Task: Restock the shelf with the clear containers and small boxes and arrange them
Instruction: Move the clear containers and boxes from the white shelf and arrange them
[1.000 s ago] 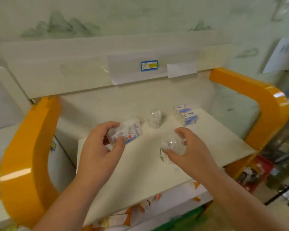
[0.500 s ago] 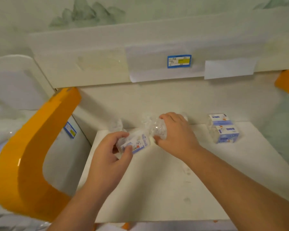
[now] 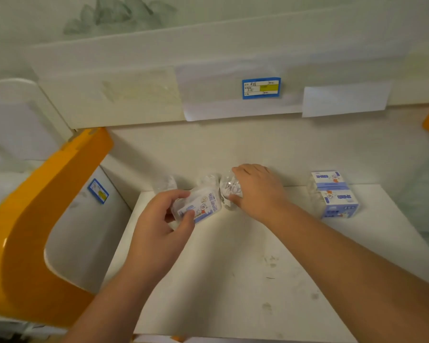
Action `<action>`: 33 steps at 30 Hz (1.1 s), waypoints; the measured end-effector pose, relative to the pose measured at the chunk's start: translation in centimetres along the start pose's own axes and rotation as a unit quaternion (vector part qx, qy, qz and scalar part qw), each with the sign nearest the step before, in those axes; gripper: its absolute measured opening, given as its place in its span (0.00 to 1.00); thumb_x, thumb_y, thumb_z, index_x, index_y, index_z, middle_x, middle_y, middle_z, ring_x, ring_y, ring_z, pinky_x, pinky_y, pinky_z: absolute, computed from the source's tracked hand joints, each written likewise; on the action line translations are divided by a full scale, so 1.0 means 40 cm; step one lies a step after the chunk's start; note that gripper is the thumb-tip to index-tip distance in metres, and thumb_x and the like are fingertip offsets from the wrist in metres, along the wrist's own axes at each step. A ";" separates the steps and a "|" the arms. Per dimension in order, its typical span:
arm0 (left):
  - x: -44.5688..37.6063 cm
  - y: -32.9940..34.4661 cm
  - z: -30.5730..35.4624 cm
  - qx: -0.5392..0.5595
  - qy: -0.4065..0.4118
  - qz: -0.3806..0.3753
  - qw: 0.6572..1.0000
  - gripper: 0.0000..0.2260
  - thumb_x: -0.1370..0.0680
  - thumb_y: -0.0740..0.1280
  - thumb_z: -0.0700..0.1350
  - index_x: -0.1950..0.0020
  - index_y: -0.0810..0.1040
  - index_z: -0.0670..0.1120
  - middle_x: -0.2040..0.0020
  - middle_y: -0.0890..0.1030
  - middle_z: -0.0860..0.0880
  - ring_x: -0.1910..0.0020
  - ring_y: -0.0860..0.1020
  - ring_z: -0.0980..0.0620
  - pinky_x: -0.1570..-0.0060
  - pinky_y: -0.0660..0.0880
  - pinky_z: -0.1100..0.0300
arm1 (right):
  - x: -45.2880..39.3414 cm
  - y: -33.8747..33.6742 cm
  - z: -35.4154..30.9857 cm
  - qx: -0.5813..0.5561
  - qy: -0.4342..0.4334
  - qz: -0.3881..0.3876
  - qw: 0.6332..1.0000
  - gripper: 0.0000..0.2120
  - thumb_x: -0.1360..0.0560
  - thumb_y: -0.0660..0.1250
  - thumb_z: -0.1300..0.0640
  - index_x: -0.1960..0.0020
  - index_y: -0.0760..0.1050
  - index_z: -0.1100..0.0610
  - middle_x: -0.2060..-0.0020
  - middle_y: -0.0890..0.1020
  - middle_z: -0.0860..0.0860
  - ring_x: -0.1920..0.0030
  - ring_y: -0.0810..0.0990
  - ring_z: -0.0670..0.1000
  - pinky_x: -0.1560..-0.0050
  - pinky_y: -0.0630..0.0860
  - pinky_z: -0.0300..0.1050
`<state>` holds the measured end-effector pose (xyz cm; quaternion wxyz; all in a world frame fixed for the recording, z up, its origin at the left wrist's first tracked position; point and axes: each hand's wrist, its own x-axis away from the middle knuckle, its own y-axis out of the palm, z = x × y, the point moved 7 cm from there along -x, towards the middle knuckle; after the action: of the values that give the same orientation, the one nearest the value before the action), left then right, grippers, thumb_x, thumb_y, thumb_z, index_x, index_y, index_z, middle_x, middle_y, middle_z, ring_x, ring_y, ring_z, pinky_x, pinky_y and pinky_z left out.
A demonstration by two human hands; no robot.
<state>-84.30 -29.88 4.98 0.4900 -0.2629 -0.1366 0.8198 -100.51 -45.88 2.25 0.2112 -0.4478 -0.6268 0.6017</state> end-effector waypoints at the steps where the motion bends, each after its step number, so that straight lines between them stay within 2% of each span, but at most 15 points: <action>1: -0.002 0.009 0.003 -0.001 0.001 -0.005 1.000 0.13 0.25 0.71 0.43 0.47 0.76 0.60 0.51 0.81 0.59 0.52 0.81 0.56 0.54 0.79 0.54 | -0.001 -0.005 0.003 0.004 -0.001 0.001 1.000 0.28 0.27 0.68 0.41 0.31 0.68 0.51 0.35 0.74 0.48 0.34 0.70 0.52 0.34 0.64 0.46; 4: -0.009 0.035 0.019 -0.015 0.016 -0.012 1.000 0.14 0.26 0.72 0.42 0.48 0.76 0.61 0.53 0.79 0.60 0.55 0.79 0.55 0.56 0.77 0.57 | 0.018 -0.028 0.018 -0.010 -0.007 0.006 1.000 0.32 0.29 0.71 0.42 0.29 0.67 0.52 0.34 0.73 0.49 0.34 0.70 0.52 0.33 0.63 0.46; 7: -0.014 0.064 0.034 -0.019 0.029 -0.020 0.999 0.15 0.27 0.73 0.41 0.49 0.76 0.59 0.54 0.80 0.55 0.57 0.78 0.53 0.59 0.76 0.60 | 0.074 -0.076 0.049 -0.040 -0.003 0.037 0.999 0.30 0.31 0.73 0.44 0.31 0.71 0.51 0.37 0.75 0.48 0.36 0.73 0.52 0.35 0.64 0.46; 10: -0.018 0.099 0.051 -0.006 0.034 -0.027 0.999 0.15 0.28 0.74 0.40 0.50 0.76 0.58 0.54 0.80 0.53 0.58 0.78 0.54 0.62 0.73 0.68 | 0.157 -0.128 0.103 -0.059 0.029 0.070 0.995 0.27 0.31 0.71 0.44 0.35 0.73 0.49 0.40 0.76 0.46 0.40 0.75 0.51 0.37 0.66 0.47; 15: -0.011 0.182 0.100 -0.012 0.047 -0.048 0.998 0.13 0.28 0.75 0.43 0.53 0.76 0.60 0.57 0.81 0.58 0.58 0.78 0.60 0.60 0.71 0.72 | 0.327 -0.202 0.211 -0.076 0.096 0.096 0.988 0.27 0.33 0.74 0.43 0.36 0.75 0.50 0.41 0.78 0.45 0.43 0.76 0.48 0.39 0.72 0.46; 20: 0.008 0.330 0.145 -0.028 0.077 -0.123 0.989 0.13 0.28 0.75 0.46 0.53 0.76 0.62 0.54 0.80 0.62 0.55 0.79 0.60 0.56 0.73 0.68 | 0.476 -0.257 0.298 -0.073 0.155 0.104 0.980 0.29 0.34 0.75 0.45 0.36 0.74 0.52 0.41 0.78 0.46 0.43 0.77 0.50 0.41 0.73 0.44; 24: 0.038 0.474 0.185 -0.040 0.111 -0.189 0.975 0.15 0.26 0.74 0.45 0.44 0.76 0.60 0.49 0.79 0.63 0.52 0.78 0.63 0.52 0.74 0.68 | 0.582 -0.275 0.347 -0.069 0.192 0.097 0.974 0.30 0.34 0.75 0.44 0.35 0.74 0.52 0.39 0.77 0.47 0.40 0.76 0.49 0.39 0.71 0.43; 27: 0.038 0.543 0.175 -0.074 0.123 -0.203 0.969 0.16 0.26 0.73 0.44 0.40 0.77 0.55 0.48 0.78 0.61 0.50 0.78 0.57 0.48 0.75 0.60 | 0.639 -0.280 0.363 -0.070 0.200 0.084 0.974 0.30 0.32 0.73 0.42 0.33 0.72 0.51 0.38 0.76 0.45 0.38 0.75 0.48 0.37 0.72 0.44; 29: 0.035 0.564 0.163 -0.098 0.118 -0.207 0.966 0.16 0.26 0.72 0.44 0.39 0.77 0.53 0.49 0.77 0.59 0.50 0.77 0.54 0.48 0.73 0.60 | 0.666 -0.286 0.370 -0.073 0.202 0.080 0.973 0.30 0.31 0.72 0.42 0.32 0.71 0.50 0.37 0.75 0.44 0.38 0.74 0.47 0.37 0.72 0.44; 33: 0.031 0.574 0.152 -0.107 0.110 -0.205 0.967 0.15 0.25 0.72 0.44 0.39 0.77 0.54 0.47 0.78 0.57 0.50 0.77 0.55 0.47 0.73 0.59 | 0.693 -0.288 0.380 -0.081 0.206 0.069 0.973 0.30 0.30 0.71 0.42 0.31 0.70 0.48 0.35 0.73 0.42 0.37 0.72 0.45 0.37 0.70 0.41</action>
<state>-105.01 -39.67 -1.45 0.6286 -0.3683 -0.2197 0.6488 -130.40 -30.40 2.70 0.2573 -0.6196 -0.5839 0.4571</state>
